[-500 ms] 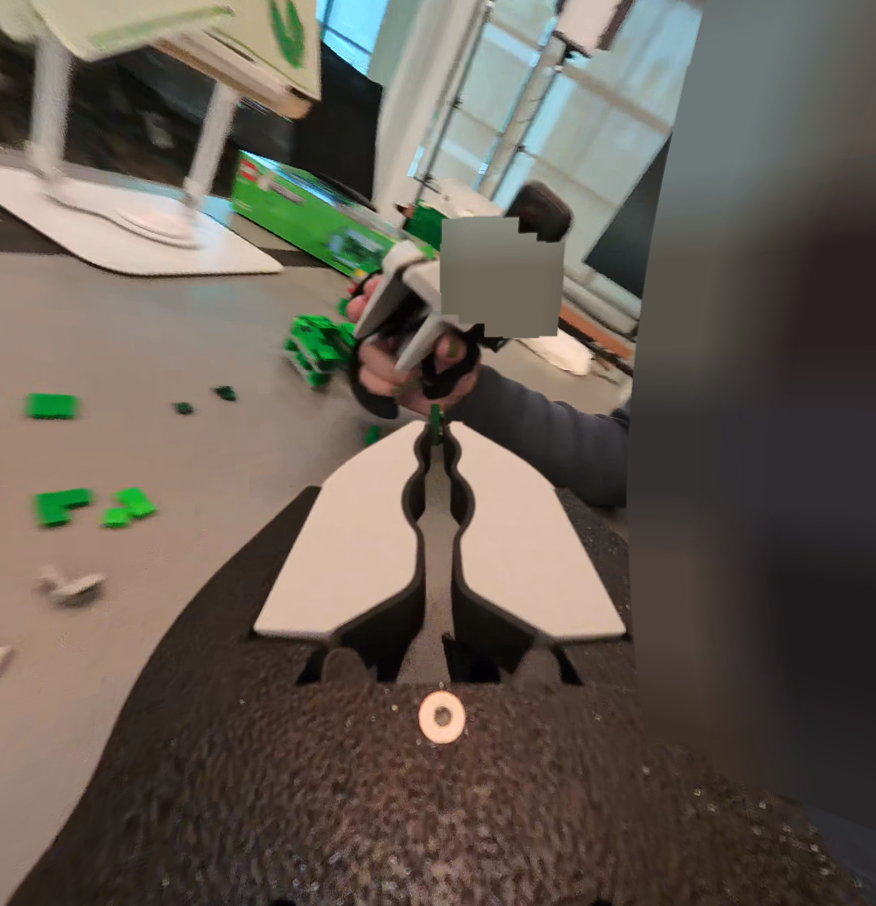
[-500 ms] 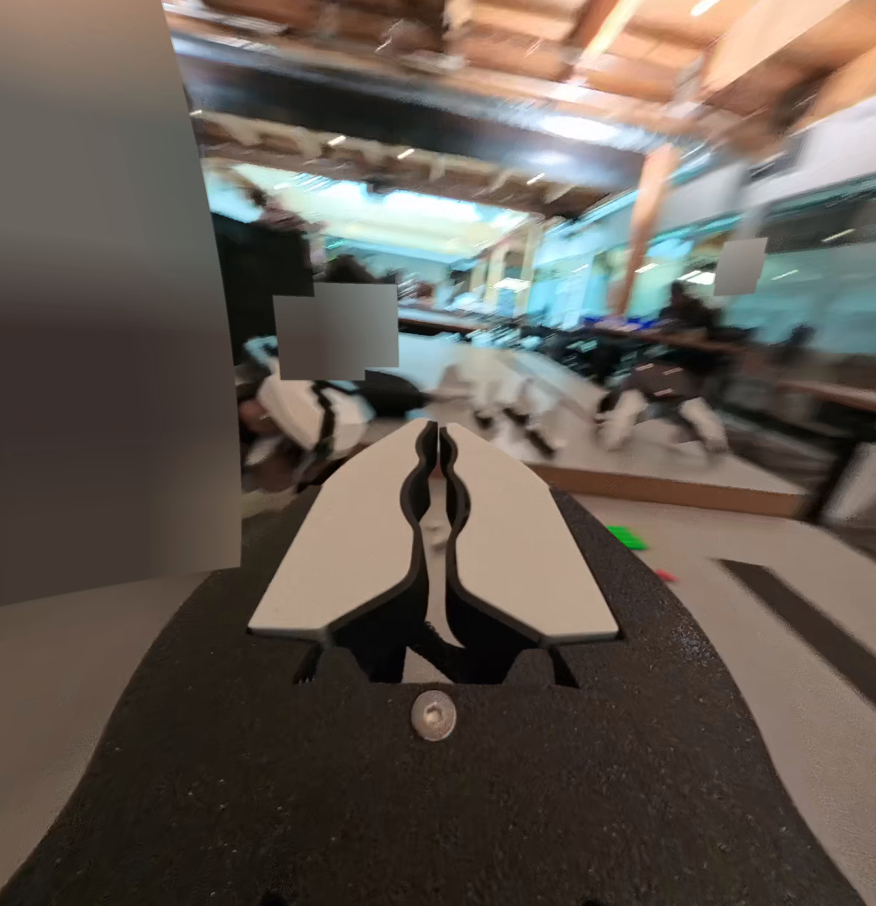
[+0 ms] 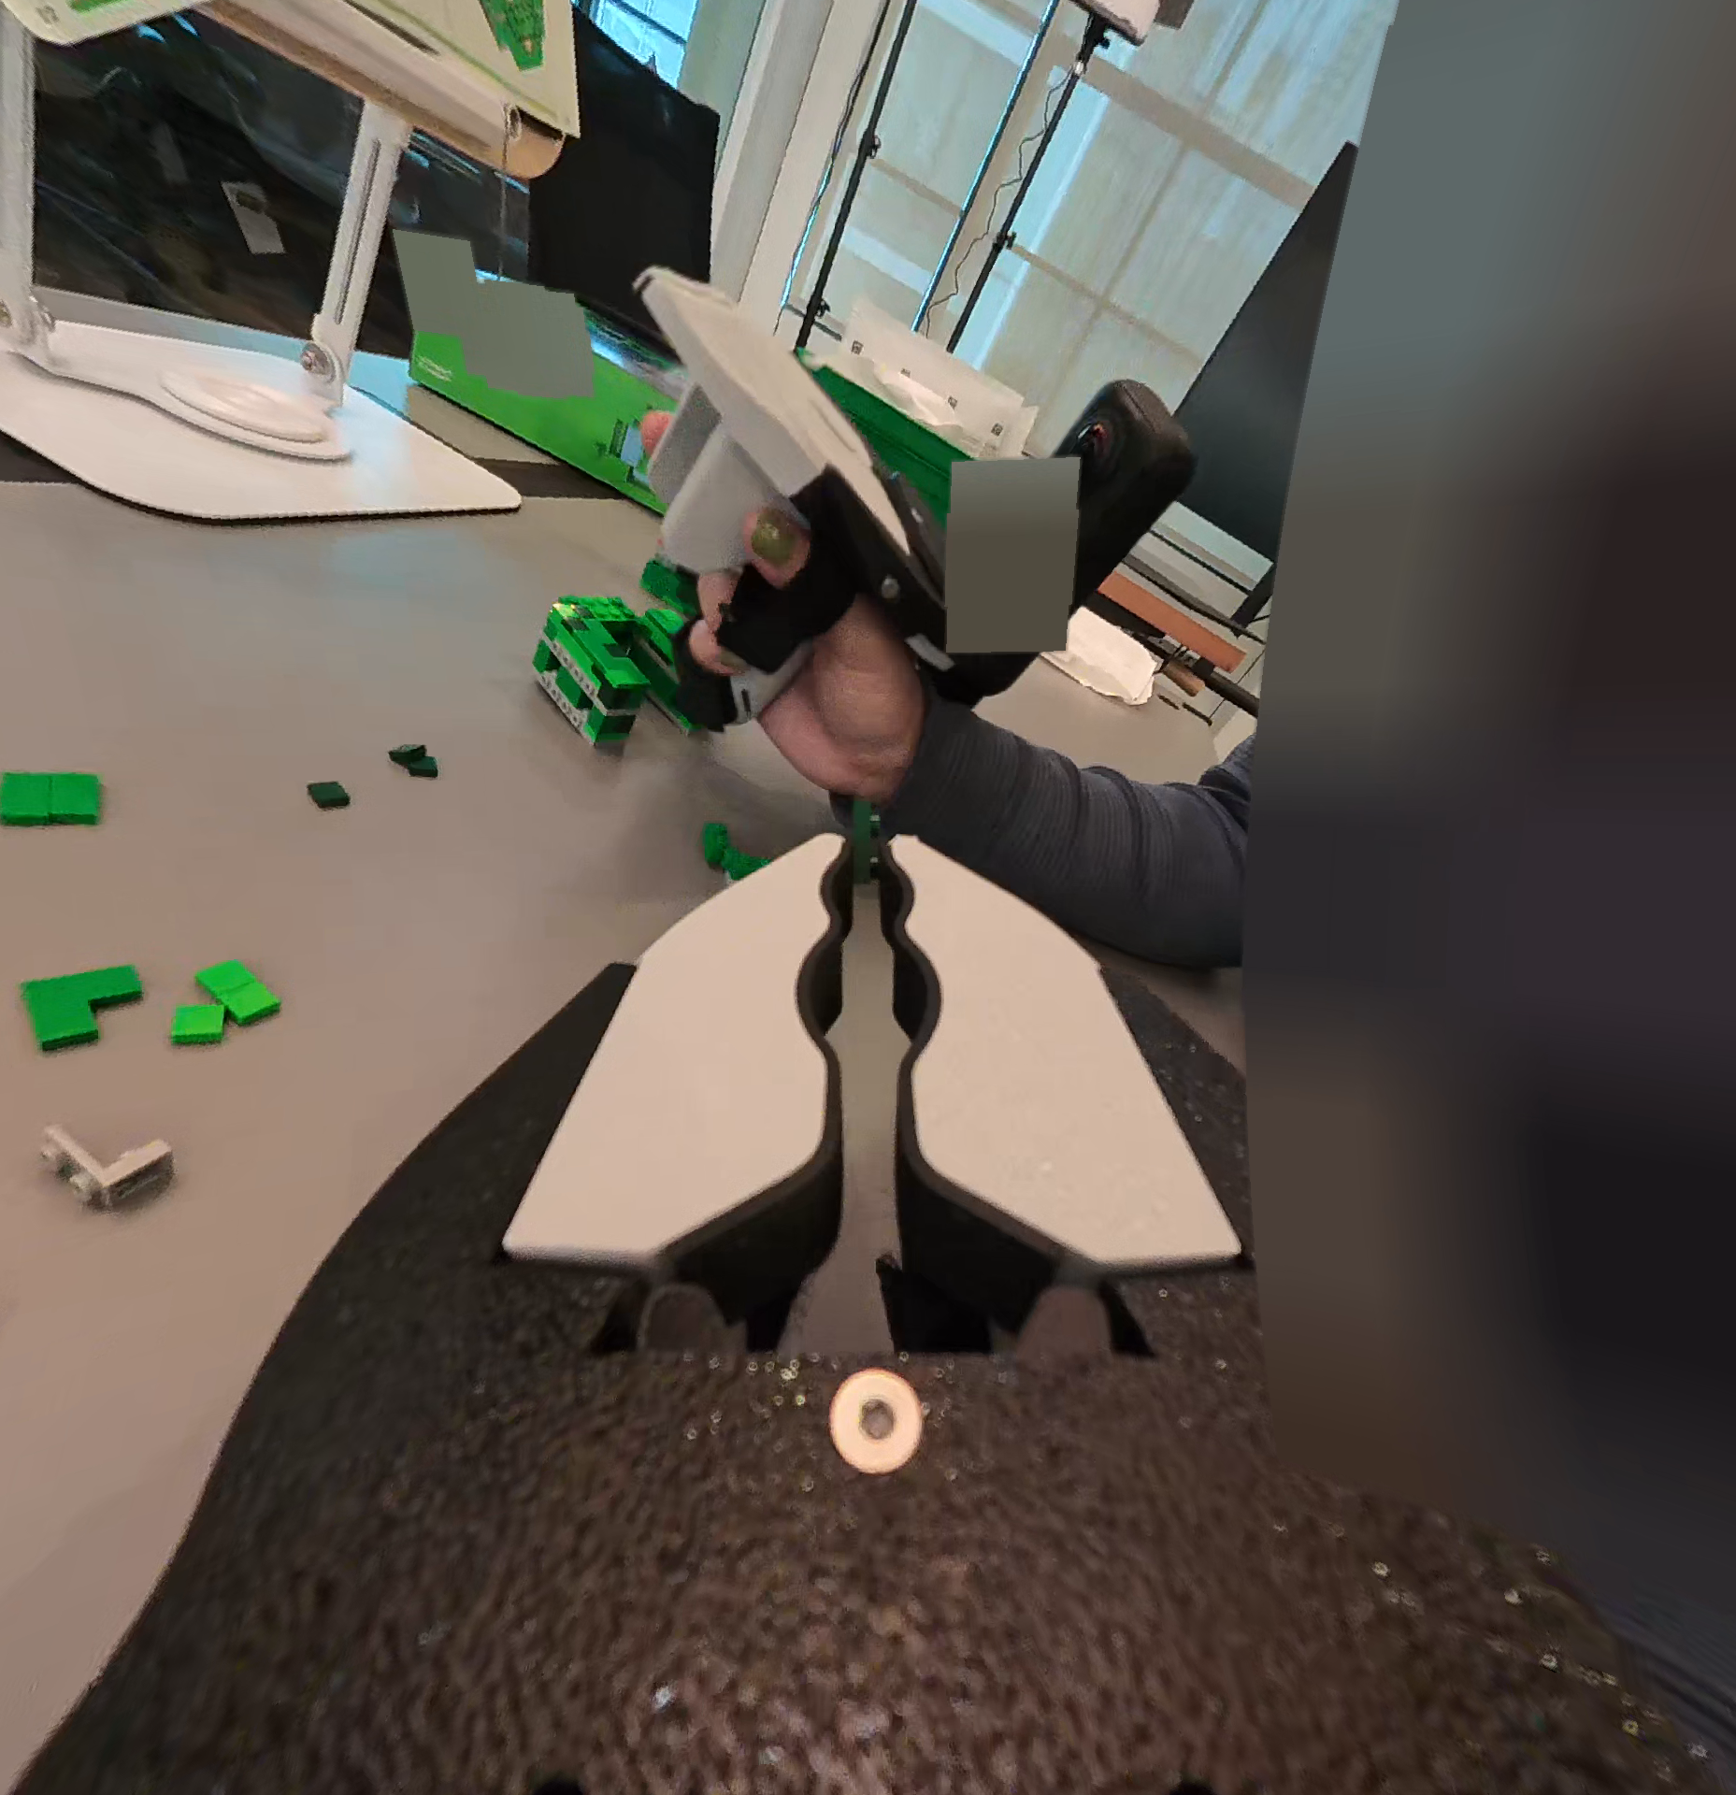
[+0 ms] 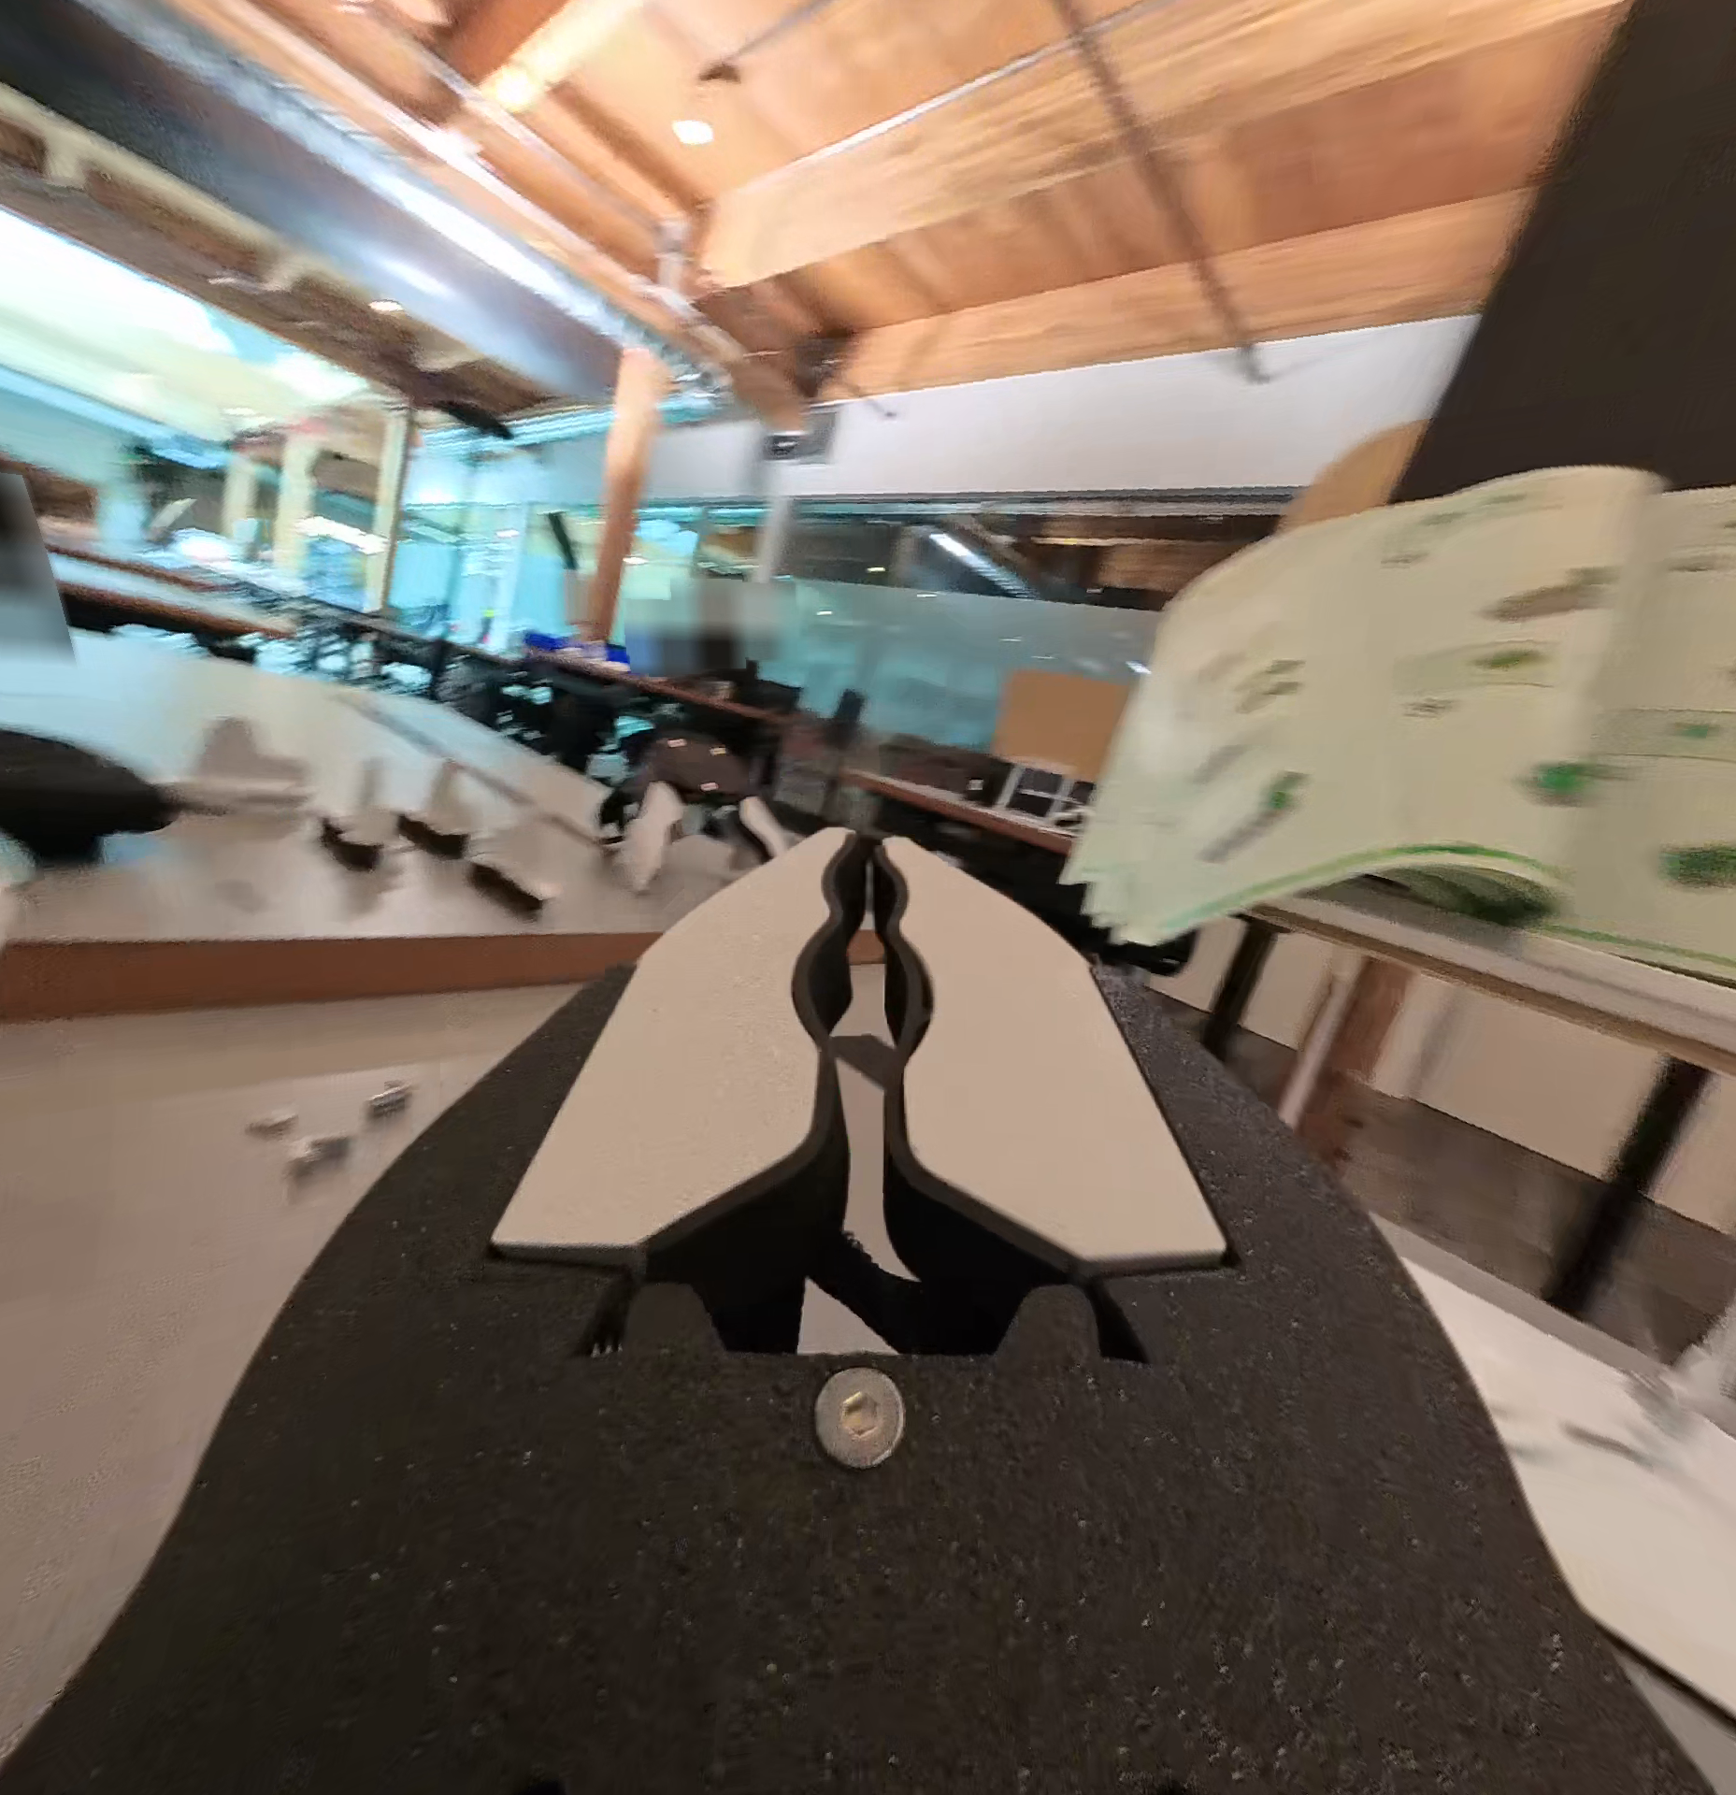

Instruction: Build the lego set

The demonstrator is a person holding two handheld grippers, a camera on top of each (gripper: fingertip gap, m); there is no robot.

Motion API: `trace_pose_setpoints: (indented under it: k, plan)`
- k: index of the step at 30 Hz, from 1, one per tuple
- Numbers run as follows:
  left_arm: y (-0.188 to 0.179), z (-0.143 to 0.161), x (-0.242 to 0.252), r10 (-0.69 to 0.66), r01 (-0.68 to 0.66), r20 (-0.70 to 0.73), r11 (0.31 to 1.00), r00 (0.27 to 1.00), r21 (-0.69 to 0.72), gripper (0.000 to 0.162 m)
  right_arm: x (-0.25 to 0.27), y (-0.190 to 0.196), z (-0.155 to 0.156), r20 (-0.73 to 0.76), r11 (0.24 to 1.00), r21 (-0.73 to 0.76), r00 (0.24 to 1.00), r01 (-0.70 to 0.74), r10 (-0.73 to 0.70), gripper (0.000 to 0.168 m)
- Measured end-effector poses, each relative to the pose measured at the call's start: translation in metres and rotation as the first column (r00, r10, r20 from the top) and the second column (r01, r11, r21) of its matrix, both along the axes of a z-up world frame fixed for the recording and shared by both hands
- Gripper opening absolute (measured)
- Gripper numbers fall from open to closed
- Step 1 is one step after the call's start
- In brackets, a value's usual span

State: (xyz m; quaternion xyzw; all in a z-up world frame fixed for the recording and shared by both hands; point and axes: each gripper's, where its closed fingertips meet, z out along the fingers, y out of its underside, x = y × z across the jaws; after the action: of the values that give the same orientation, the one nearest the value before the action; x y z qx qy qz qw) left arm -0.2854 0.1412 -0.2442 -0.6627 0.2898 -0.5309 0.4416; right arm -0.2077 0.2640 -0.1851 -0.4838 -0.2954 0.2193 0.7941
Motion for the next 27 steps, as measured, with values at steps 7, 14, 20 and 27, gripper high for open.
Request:
trace_pose_setpoints:
  k: [7, 14, 20, 27]
  plan:
    - [0.001, -0.006, 0.001, 0.003, -0.004, -0.029, 1.000, 1.000, -0.014, 0.004, 0.023, 0.005, 0.012, -0.111, 0.997, 0.002, 0.990, 0.083, -0.082, 0.000]
    - [0.002, -0.008, 0.001, 0.002, -0.003, -0.037, 1.000, 0.999, -0.025, 0.004, 0.022, 0.002, 0.013, -0.104, 0.996, 0.021, 0.991, 0.088, -0.085, 0.000]
    - [0.001, -0.008, 0.002, -0.001, 0.000, -0.037, 1.000, 0.999, -0.026, 0.004, 0.025, 0.002, 0.015, -0.121, 0.995, 0.019, 0.988, 0.096, -0.093, 0.000]
    - [0.001, -0.009, 0.002, -0.006, 0.005, -0.039, 0.999, 0.999, -0.031, 0.004, 0.025, 0.002, 0.015, -0.120, 0.995, 0.021, 0.988, 0.097, -0.093, 0.000]
